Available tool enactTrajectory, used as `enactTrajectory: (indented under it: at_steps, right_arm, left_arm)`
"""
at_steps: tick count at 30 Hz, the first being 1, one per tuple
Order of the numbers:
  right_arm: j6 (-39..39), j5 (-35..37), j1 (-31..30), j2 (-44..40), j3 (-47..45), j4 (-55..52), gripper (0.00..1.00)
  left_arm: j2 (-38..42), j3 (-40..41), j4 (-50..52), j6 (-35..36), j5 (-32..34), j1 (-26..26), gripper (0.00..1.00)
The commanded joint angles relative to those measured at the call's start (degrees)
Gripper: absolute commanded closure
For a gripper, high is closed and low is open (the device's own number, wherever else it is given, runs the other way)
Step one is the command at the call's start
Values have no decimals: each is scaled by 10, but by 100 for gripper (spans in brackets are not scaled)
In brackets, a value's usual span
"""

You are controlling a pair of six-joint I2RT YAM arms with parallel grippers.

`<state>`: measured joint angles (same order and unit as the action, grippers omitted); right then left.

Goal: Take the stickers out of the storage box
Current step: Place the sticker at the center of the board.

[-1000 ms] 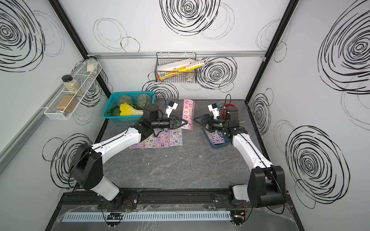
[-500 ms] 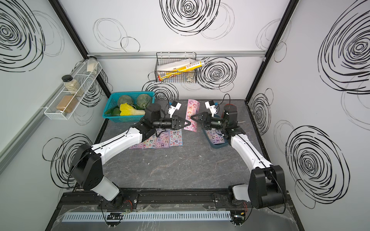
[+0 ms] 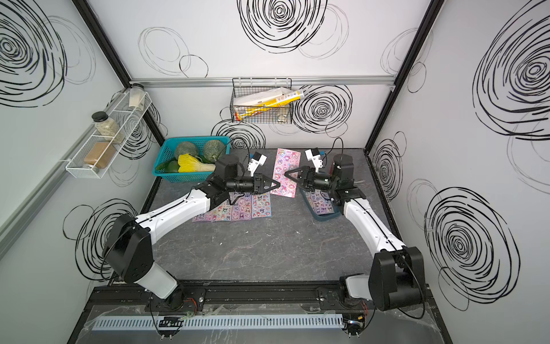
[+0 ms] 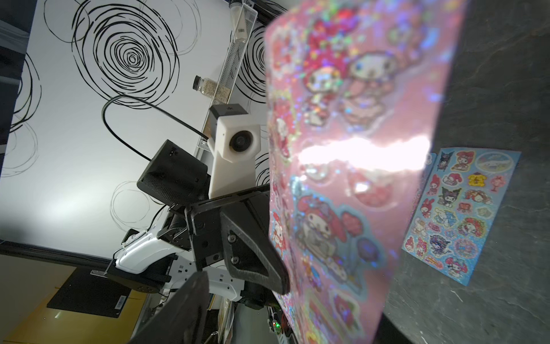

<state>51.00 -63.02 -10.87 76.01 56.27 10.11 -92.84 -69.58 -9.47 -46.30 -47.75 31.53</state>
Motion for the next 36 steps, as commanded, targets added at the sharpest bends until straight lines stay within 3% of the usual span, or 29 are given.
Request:
enactTrajectory:
  at_steps: [1, 7, 19, 27, 33, 36]
  right_arm:
    - [-15, 4, -2, -11, 13, -18, 39]
    - [-47, 28, -2, -6, 18, -65, 63]
    - [-92, 63, -2, 6, 25, -125, 95]
    - [-147, 99, -2, 18, 37, -192, 100]
    - [-202, 120, -3, 45, 45, -245, 100]
    - [-236, 136, -6, 74, 49, -276, 100]
  left_arm:
    - [12, 8, -8, 15, 4, -5, 100]
    - [15, 16, -6, 18, 9, -5, 100]
    - [20, 24, -2, 18, 21, -5, 100]
    - [19, 33, 27, 28, 44, -3, 97]
    - [19, 40, 109, 74, 107, -2, 75]
    - [24, 54, 148, 96, 142, -4, 70]
